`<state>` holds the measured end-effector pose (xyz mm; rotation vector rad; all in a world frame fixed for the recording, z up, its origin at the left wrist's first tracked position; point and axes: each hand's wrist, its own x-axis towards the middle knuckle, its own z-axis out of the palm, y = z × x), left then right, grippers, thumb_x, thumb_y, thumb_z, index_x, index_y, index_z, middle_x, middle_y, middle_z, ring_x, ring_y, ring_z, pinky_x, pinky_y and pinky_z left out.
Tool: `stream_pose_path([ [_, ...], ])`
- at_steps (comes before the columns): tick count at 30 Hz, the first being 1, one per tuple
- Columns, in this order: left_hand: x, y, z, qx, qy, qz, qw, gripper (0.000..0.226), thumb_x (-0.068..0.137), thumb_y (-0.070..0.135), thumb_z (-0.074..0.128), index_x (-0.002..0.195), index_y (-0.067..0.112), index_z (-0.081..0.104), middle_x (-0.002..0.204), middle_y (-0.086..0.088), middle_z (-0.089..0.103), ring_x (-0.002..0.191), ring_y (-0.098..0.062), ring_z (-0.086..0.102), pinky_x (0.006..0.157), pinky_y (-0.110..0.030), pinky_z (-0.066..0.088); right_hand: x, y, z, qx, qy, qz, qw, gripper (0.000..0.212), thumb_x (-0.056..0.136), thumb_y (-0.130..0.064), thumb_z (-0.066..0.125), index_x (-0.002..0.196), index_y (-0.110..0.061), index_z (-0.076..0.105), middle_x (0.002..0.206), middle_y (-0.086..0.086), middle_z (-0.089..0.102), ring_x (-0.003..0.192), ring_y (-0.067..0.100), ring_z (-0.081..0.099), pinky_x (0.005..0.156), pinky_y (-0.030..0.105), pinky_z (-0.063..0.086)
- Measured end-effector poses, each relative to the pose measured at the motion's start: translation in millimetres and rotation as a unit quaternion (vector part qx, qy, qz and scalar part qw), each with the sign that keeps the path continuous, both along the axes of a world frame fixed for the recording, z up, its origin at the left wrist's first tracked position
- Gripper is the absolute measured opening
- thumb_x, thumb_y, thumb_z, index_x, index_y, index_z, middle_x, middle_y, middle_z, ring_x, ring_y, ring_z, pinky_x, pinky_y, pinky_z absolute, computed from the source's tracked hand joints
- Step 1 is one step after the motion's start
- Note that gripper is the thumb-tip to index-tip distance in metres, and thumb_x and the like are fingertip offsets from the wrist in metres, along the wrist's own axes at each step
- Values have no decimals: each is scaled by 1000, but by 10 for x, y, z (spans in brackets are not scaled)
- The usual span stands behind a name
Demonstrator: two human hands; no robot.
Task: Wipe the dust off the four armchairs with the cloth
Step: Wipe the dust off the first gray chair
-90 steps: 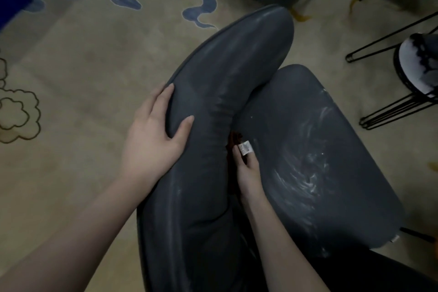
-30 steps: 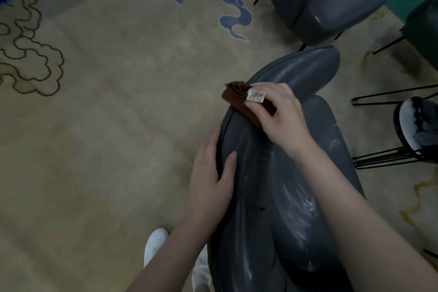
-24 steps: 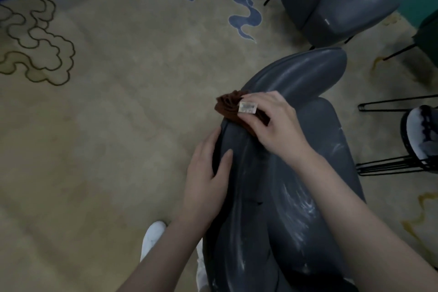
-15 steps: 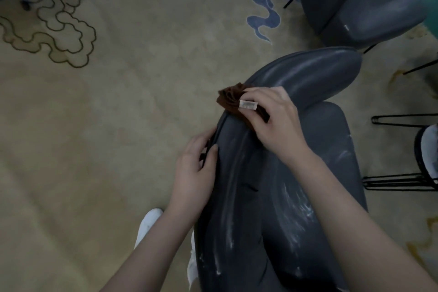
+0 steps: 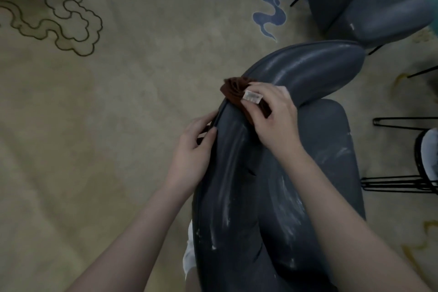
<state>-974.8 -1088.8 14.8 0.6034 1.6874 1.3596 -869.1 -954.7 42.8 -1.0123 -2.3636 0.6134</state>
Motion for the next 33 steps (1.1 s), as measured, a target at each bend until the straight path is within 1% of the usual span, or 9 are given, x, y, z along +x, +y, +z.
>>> stream_pose_path([
  [5,-51,12,57,8,-10,-10,1000,40,100,5,51,111,43,57,118,15,61,109,3,56,92,-10,41,82,-349,20,-27,42,9,999,17,88,-22,64,97,-10,73,107,-15,62,99,15,57,92,15,40],
  [8,-70,12,51,7,-12,-22,1000,39,100,5,51,117,39,59,122,10,62,112,-1,57,94,-12,42,100,-273,45,-39,75,-41,996,20,88,-21,62,98,-7,72,106,-14,61,98,6,54,92,10,39],
  [13,-116,17,48,-2,-25,-31,999,36,99,4,53,127,25,60,128,3,61,115,-9,59,98,-19,46,-77,-226,33,-48,68,-109,991,21,87,-18,65,105,-8,72,103,-19,59,97,17,57,89,5,35],
  [19,-193,28,132,-1,-15,-64,998,37,96,-1,53,125,20,60,125,1,61,104,-2,59,86,-7,44,-61,-621,85,-96,92,-103,986,21,85,-19,67,105,-14,73,92,-45,57,94,15,61,87,7,41],
  [21,-213,16,144,-5,-13,-78,997,37,98,2,53,129,22,59,125,6,59,106,-2,58,89,-9,45,-41,-621,120,-122,114,-139,976,23,85,-21,67,107,-19,71,91,-36,60,95,13,62,88,8,41],
  [24,-229,-44,145,-9,-1,-100,995,39,99,8,53,134,24,56,128,9,56,107,3,58,89,-9,45,-44,-436,147,-99,102,-186,972,25,87,-23,65,109,-13,71,94,-29,57,99,14,59,90,10,40],
  [26,-250,-92,120,-4,0,-106,994,39,99,7,53,135,21,56,131,6,56,108,-1,58,90,-10,46,-96,-337,138,-77,60,-166,981,26,88,-22,64,110,-10,72,100,-28,57,100,19,57,90,13,39],
  [28,-263,-146,90,-1,-5,-112,994,41,98,4,54,137,17,56,133,1,56,113,-8,59,93,-14,46,-124,-357,101,-60,23,-126,990,25,89,-23,64,108,-9,72,105,-19,60,99,26,57,90,22,41],
  [33,-220,-300,83,-9,-14,-113,993,40,97,3,54,135,14,55,133,-1,55,115,-10,57,91,-16,48,9,-722,130,-57,12,-36,998,26,89,-27,63,104,-9,73,106,-15,61,96,26,58,87,29,47],
])
